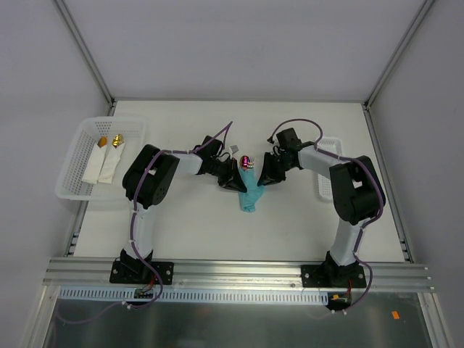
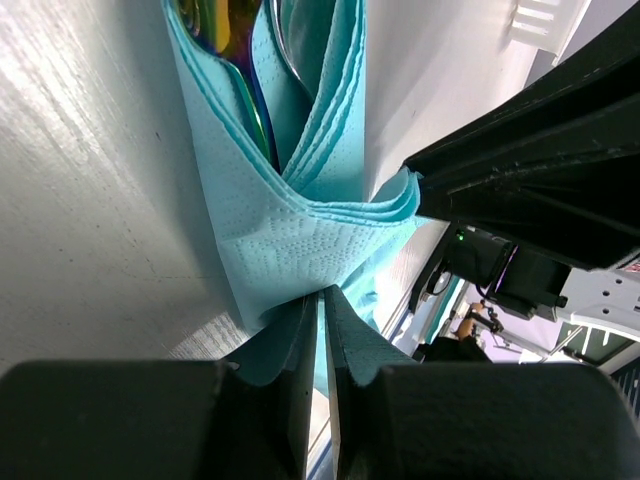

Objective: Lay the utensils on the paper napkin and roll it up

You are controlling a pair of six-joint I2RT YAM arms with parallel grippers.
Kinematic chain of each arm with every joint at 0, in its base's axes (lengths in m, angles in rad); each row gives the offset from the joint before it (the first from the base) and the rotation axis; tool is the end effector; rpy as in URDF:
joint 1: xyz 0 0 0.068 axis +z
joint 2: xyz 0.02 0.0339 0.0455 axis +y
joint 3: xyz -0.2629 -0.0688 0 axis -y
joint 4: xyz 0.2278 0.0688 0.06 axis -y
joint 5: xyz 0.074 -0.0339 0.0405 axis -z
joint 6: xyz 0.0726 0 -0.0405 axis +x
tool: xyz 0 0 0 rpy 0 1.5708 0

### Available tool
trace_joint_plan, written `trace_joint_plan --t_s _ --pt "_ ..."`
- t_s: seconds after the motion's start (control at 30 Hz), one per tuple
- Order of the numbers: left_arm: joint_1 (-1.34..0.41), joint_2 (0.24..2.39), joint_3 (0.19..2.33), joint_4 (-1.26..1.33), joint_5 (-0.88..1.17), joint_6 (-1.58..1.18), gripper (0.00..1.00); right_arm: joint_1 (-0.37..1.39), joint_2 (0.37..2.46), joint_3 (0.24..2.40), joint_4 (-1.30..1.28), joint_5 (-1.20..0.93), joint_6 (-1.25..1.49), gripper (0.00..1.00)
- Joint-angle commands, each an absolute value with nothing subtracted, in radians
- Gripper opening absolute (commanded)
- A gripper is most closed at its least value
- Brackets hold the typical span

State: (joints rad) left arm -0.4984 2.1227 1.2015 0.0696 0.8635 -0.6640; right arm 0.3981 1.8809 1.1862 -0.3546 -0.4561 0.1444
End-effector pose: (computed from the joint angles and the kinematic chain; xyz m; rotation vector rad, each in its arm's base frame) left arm 0.3454 -0.2508 0.1011 0.2325 2.6139 -1.5294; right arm 0.3406 0.1779 0.1434 -0.4989 2.6125 0.7834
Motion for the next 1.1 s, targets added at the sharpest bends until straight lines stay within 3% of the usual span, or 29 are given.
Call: trace_joint_plan --t_s 0.0,0.1,0.17,0.47,1.07 --pt "-0.506 2.114 1.21 0.017 0.831 -0.624 0.09 0.382 1.885 1.192 -0.382 -0.44 0.123 0.13" --pt "-0.508 2.097 1.212 0.018 0.836 -0.623 0.09 0.377 1.885 1.183 -0.382 -0.428 0.117 0.02" --pt "-0.505 2.08 1.218 0.02 0.845 -0.624 0.09 0.377 1.888 1.184 -0.388 -0.419 0.114 0.0" --pt "-0.506 2.017 1.246 0.037 0.876 -0.629 0.13 0.379 1.908 1.196 -0.414 -0.394 0.104 0.0" --pt "-0.532 2.109 1.281 0.141 0.89 -0.719 0.17 0.4 1.924 1.212 -0.437 -0.377 0.097 0.0"
